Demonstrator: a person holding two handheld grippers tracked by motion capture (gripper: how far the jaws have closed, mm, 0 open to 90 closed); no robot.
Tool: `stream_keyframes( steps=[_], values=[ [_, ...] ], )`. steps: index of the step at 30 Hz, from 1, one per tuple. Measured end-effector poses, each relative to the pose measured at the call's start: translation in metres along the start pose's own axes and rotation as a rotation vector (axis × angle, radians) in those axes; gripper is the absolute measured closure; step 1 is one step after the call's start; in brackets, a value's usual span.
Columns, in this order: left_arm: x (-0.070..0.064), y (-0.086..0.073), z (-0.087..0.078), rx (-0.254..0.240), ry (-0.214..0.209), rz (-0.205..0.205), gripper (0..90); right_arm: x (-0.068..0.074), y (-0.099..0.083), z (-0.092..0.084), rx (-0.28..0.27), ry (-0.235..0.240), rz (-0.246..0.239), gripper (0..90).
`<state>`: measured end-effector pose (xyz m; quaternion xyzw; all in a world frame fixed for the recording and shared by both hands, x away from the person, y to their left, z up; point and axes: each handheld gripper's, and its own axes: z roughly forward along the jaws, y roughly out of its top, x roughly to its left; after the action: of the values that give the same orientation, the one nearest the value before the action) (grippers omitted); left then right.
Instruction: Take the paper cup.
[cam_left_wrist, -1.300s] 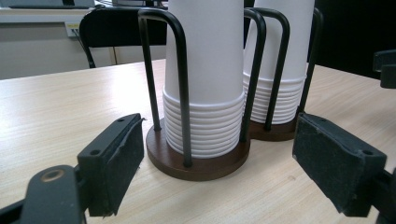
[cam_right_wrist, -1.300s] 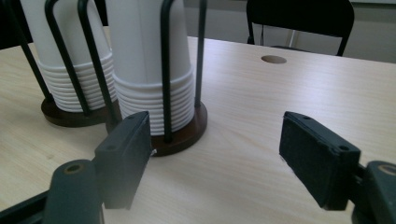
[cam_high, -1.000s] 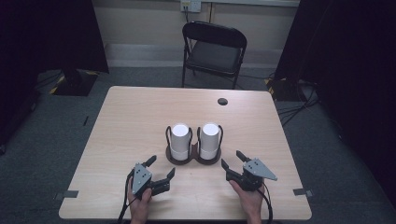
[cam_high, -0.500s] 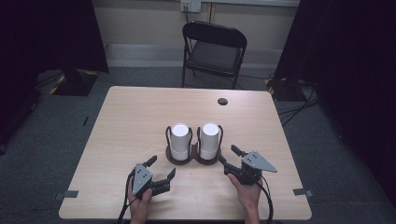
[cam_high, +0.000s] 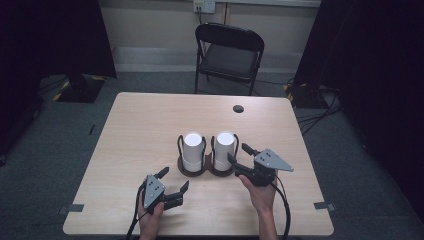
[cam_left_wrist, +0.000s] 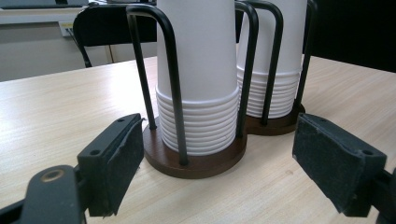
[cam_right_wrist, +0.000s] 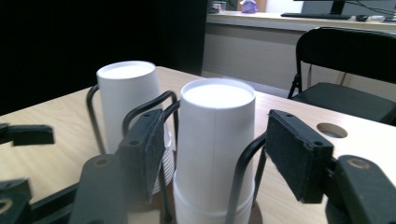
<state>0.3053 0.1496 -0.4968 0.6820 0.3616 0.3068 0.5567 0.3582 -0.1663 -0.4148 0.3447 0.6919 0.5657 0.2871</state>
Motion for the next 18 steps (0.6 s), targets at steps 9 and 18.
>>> stream_keyframes(
  steps=[9,18],
  values=[
    [0.000,0.000,0.000,0.000,0.007,-0.008,16.5,0.000,0.016,0.022,0.000,0.007,-0.046,31.6],
    [-0.001,0.000,0.000,0.000,0.009,-0.002,16.5,-0.005,0.018,0.040,0.011,0.020,-0.031,27.6]
  ],
)
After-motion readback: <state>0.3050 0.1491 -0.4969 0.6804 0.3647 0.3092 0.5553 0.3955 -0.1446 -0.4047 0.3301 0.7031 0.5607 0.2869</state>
